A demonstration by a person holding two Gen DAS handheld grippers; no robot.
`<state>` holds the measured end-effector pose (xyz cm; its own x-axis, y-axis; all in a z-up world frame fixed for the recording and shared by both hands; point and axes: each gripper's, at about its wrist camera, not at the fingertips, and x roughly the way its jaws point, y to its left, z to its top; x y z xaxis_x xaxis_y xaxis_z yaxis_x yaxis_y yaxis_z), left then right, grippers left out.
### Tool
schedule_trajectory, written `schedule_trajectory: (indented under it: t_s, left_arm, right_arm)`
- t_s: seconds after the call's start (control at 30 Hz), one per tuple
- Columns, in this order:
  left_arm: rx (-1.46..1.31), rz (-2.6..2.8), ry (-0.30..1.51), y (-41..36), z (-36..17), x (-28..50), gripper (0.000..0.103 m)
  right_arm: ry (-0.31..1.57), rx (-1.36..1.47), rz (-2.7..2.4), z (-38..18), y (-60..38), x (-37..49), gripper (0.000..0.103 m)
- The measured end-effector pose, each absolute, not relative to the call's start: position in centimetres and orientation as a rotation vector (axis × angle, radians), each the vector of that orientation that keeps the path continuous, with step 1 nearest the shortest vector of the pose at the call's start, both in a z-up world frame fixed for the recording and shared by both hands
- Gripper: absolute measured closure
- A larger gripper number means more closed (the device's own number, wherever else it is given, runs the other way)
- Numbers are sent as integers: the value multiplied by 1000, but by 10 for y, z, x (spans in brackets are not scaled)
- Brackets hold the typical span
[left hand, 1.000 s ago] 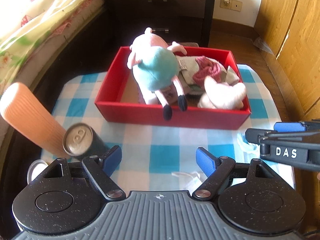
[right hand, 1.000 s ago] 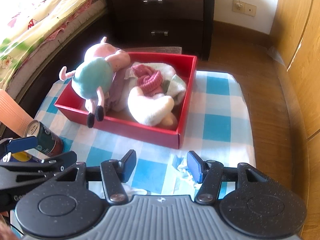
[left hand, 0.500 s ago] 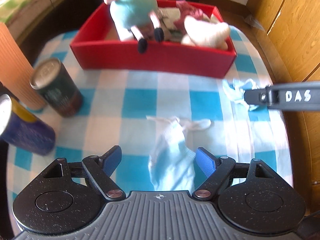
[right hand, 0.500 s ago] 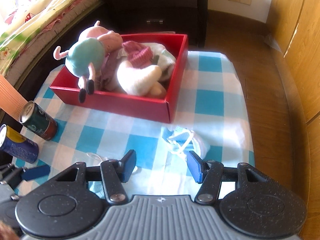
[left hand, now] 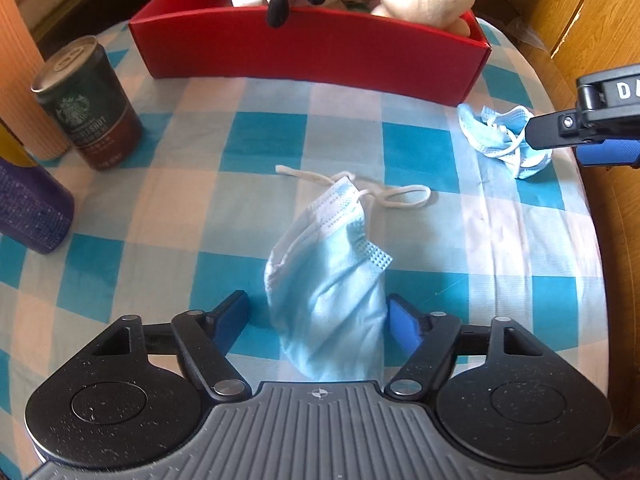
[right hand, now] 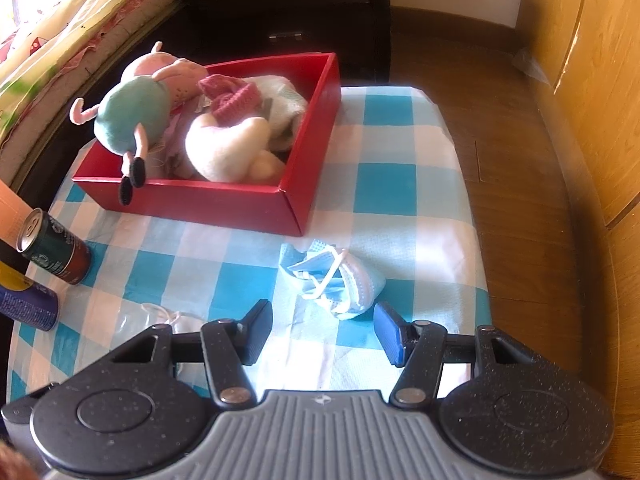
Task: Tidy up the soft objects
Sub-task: 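Grasp a blue face mask with the left gripper while the right gripper grasps the other mask, then lift and carry both blue face masks over the red box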
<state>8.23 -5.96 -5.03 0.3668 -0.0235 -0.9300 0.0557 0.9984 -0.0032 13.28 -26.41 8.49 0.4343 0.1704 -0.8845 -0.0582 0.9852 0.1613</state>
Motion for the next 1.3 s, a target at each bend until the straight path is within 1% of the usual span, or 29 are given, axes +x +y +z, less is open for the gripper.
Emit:
schedule_trajectory:
  t_s: [0.07,0.1,0.13,0.2,0.43,0.63,0.7,0.77,0.8,0.83,0.87,0.9,0.93,1.0,1.07,1.1,1.17,1.2,1.23,1.27,1.3]
  left_arm:
    - [41,-45,1186,-58,-48,81,43]
    - [40,-44,1184,-56,-46,81,50]
    - [37,-49,1181,-55,-45,81,59]
    - [20,-77,1192,-51,-43,81,70]
    - [26,-103,1184,-49,-42,80,78]
    - [26,-127,1181,-47,-43,82,80]
    - [21,-136,1184,-47,-42,82,77]
    - [30,-149,1181,-46,-43,81,76]
    - [29,-154,1182,-47,-43,82,72]
    - [31,-160,1183,-47,-43,82,66]
    - [32,-168,1182,-49,-43,83,64]
    - [30,-177,1181,-50,-44,84,55]
    - [28,-189,1180,-51,-45,85,44]
    - [40,-208,1179,-56,-48,87,32]
    - [80,-216,1168,-63,-50,86,27]
    - [103,-214,1162,-67,-52,85,26]
    - [133,-197,1149,-71,-53,83,28]
    - [135,-193,1143,-72,-52,81,30]
    - [135,-196,1138,-73,-51,80,38]
    - [132,-198,1135,-73,-48,78,44]
    - [126,-194,1139,-72,-46,77,61]
  right_arm:
    - [1116,117,138,81,-265,137,70]
    - [1117,124,134,80,-265,139,70]
    - [1119,131,130,78,-266,141,70]
    - [1122,141,120,74,-268,145,70]
    - [1129,148,106,62,-262,159,69]
    - [1131,137,99,48,-252,169,68]
    - [1133,118,96,46,-249,172,68]
    - [1132,105,97,48,-247,174,63]
    - [1133,96,95,49,-246,175,56]
    - [1128,80,92,49,-245,175,47]
    - [1116,58,89,49,-244,176,44]
    - [1106,41,83,49,-242,178,41]
    - [1104,33,83,47,-241,179,41]
    - [1116,50,95,42,-240,182,41]
    - [1129,55,106,35,-238,182,42]
    - [1134,48,115,31,-236,181,48]
    - [1105,-23,112,30,-230,174,59]
    - [1099,-58,116,30,-227,172,65]
    - [1096,-67,128,31,-225,169,72]
    - [1101,-65,141,32,-224,166,76]
    - [1104,-67,150,33,-224,163,82]
